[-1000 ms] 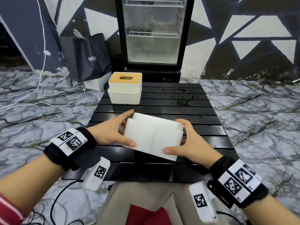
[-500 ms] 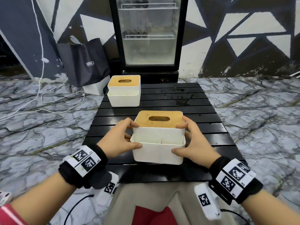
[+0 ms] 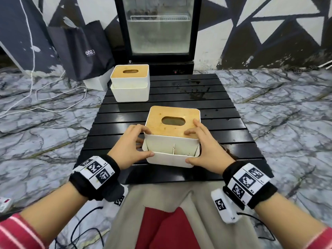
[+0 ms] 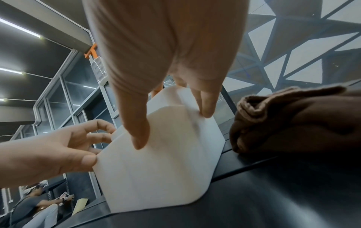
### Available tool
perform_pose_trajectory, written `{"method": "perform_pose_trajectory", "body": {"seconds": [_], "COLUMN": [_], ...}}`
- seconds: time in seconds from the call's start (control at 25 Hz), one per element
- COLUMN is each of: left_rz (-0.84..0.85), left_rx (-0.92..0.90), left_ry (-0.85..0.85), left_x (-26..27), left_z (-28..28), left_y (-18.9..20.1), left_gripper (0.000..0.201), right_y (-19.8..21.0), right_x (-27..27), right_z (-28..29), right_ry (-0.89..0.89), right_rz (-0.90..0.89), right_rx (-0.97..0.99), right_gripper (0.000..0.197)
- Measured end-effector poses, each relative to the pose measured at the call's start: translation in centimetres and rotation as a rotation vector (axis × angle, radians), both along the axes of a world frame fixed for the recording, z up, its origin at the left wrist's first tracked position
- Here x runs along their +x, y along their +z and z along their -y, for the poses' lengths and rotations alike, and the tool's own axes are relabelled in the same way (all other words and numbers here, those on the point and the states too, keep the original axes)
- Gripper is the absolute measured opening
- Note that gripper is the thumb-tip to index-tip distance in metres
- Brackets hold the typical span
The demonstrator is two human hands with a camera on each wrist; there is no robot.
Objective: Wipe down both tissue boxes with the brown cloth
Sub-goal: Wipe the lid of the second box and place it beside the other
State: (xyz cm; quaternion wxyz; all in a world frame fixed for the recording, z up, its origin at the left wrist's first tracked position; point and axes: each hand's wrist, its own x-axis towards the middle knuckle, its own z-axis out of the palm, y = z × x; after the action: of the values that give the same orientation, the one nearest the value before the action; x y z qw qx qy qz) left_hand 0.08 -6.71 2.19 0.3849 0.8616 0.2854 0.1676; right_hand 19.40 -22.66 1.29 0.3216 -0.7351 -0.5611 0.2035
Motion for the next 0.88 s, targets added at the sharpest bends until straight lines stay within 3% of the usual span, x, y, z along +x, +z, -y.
{"method": "perform_pose_trajectory", "body": {"seconds": [0.12,0.24,0.32,0.4,0.48,0.88], "left_rz": [-0.019,-0.039,-0.052,-0.056,-0.079,-0.072], "left_rx": [0.013,0.02,0.024,0.024,0.018,-0.109], "left_ry": [-0.009,0.045,0.078,0.093,0.115,0.161], "left_x": [-0.1,0.3,1.2,2.4,3.5,5.2], "left_z": [-0.1,-0.3,-0.3,-0.3,-0.3,-0.4], "left_y": [0.0,0.2,0.4,0.8,0.9,0.1], "left_gripper": [0.054,0.057,0.067,0.072,0.073,0.077], "right_y": [0.6,1.3,1.2,0.5,-0.6,-2.1], "right_x": [1.1,3.7,5.5,6.3,6.3,5.9], "right_z": [0.5,1.1,1.5,1.6,1.6,0.8], "right_ry": [-0.044,-0.272,-0.275,-0.147,-0.071,-0.08], "right_rz": [-0.054,-0.061,0.049,0.143,0.182,0.28], "right_rx": [0.059,0.212,0.052,-0.244,-0.417,-0.43], "right_gripper": [0.058,0.033,0.037,0.053,0.063,0.047]}}
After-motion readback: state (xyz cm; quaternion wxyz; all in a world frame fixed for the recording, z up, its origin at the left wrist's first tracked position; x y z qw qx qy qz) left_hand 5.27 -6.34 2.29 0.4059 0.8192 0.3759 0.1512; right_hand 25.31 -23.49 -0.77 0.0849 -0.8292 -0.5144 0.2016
